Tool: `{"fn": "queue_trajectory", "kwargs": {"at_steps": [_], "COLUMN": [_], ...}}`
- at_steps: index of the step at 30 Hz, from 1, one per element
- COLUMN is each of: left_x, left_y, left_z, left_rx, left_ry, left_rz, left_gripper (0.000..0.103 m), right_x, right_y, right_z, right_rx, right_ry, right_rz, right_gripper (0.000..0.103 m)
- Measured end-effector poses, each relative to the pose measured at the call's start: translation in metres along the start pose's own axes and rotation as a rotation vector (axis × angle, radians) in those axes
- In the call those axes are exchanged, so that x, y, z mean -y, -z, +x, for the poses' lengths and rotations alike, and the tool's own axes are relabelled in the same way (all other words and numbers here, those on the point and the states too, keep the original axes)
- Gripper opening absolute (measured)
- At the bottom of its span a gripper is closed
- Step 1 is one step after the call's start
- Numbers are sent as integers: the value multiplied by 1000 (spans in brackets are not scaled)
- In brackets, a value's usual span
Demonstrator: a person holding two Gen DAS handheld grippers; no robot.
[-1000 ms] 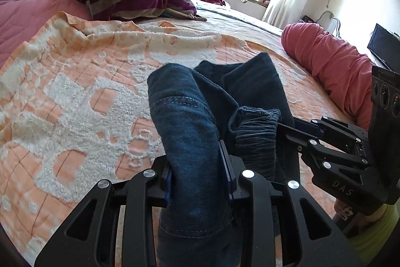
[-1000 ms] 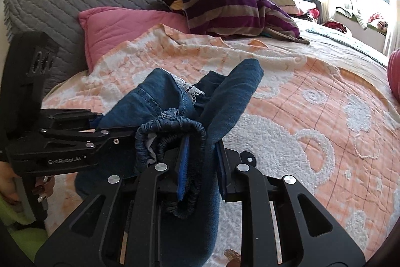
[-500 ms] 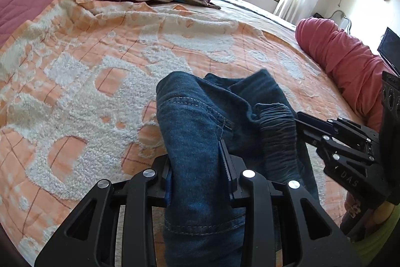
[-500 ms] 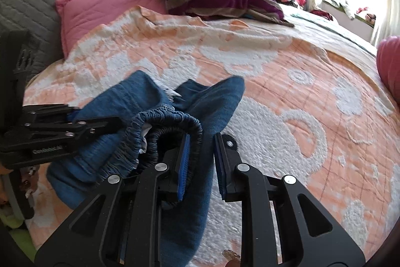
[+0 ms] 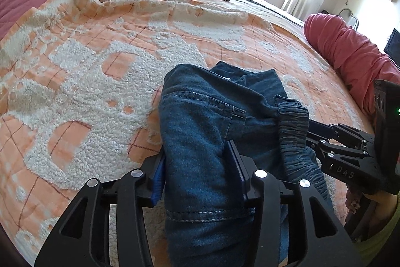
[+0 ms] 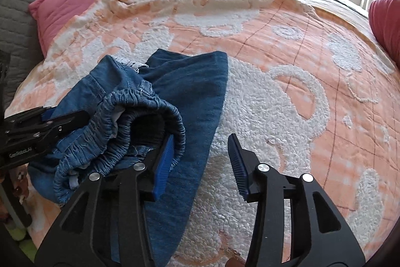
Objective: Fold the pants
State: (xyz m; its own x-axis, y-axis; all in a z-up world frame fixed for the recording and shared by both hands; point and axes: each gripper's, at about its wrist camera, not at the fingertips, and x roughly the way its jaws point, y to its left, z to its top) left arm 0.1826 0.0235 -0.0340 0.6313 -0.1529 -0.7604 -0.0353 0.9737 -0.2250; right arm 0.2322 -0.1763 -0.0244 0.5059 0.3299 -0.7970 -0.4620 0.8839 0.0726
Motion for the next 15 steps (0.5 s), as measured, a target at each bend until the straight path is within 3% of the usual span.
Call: {"fn": "queue_trajectory", "kwargs": {"at_steps": [8, 11, 15], "left_x": [0, 1, 1], "left_y": [2, 1, 5], "left_z": [-3, -5, -10], "left_rx": [-5, -5, -3], "left_ry": [-3, -5, 3], "left_rz": [-2, -1, -1], "left_gripper": [48, 57, 58], "right_x": [4, 5, 8], "right_y": [1, 1, 0], "right_z": [-3, -8, -13], "right_rx": [-1, 12, 22], "right_ry": [2, 9, 15], "right_rz": [30, 39, 59], "right_gripper": [50, 59, 71]}}
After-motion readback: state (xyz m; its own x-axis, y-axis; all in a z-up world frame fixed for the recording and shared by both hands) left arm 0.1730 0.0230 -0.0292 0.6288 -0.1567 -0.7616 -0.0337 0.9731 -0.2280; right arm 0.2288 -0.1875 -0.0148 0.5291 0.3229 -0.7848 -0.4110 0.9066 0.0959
